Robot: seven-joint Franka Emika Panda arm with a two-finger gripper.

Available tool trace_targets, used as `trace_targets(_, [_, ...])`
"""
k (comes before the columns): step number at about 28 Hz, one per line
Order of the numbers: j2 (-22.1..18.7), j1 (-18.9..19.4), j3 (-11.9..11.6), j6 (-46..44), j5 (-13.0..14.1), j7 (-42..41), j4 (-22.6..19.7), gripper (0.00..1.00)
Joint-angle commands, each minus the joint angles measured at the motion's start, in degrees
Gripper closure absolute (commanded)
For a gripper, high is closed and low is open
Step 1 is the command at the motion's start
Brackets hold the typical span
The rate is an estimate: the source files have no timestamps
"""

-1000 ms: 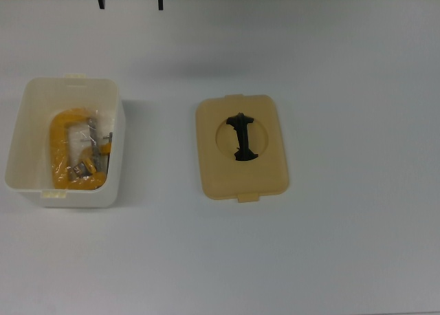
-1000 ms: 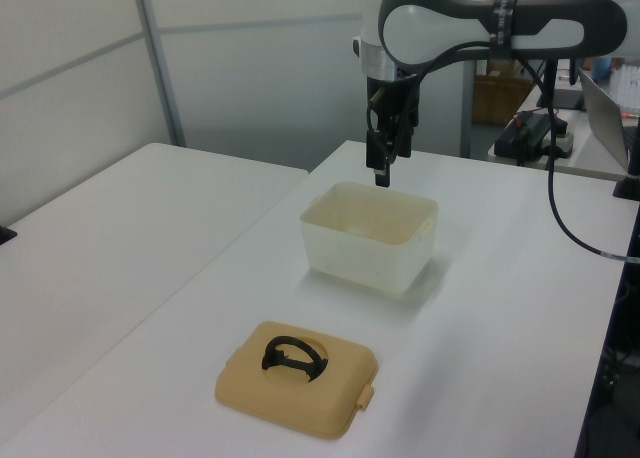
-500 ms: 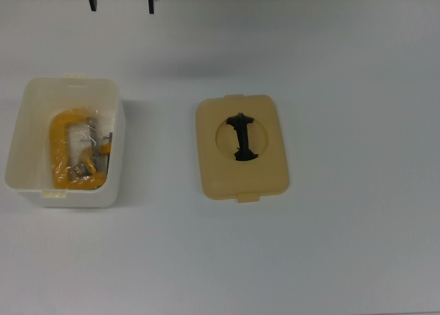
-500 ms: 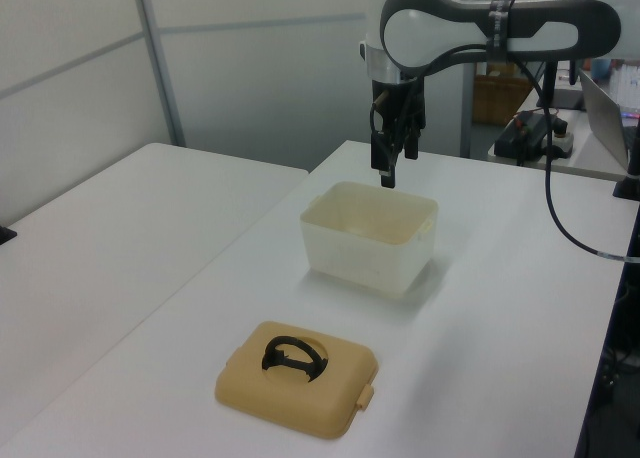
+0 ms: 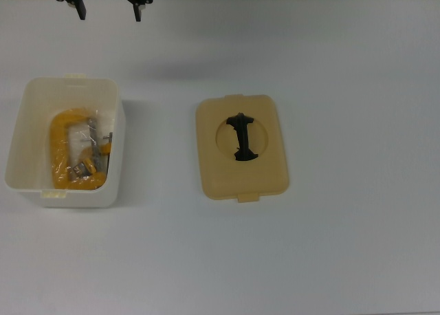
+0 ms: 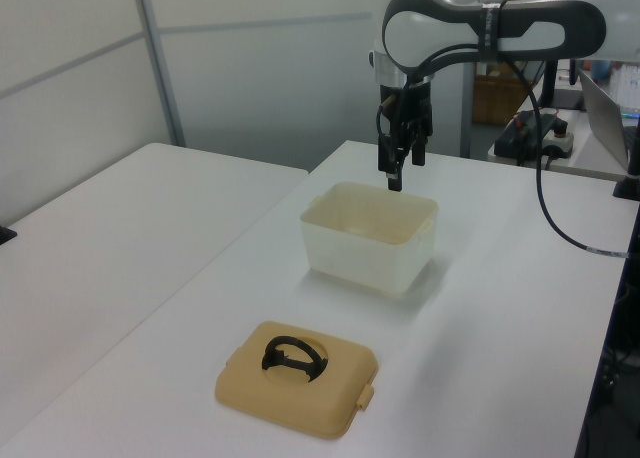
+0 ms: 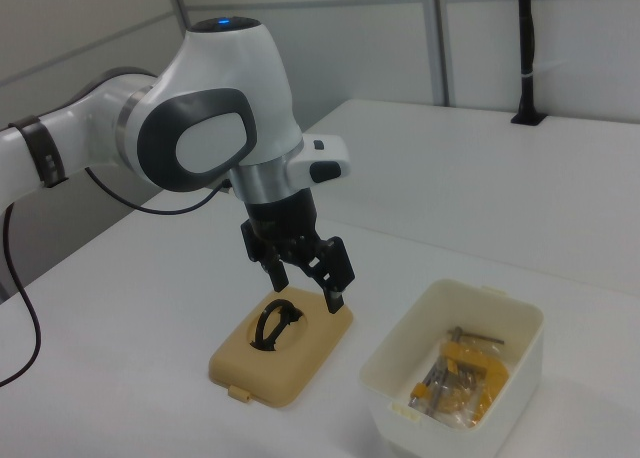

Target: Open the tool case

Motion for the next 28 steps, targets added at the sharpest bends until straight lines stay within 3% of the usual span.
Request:
trace_targets(1, [0.5,0.2,0.0,0.0,1.3,-1.5,1.0,0.00])
trace_targets(7, [0.6,0.2,0.0,0.1,1.3,-2.7,1.8,0.00])
trace_targets(14, [0.4,0.4,0.5,-1.1,1.5,-11.3,1.9,0.00])
trace_targets(23, [1.6,0.9,0.5,-0.8,2.4,-2.1,3.2,0.00])
trace_targets(28, [2.2,0.9,1.5,-0.8,2.2,-1.7,3.2,0.00])
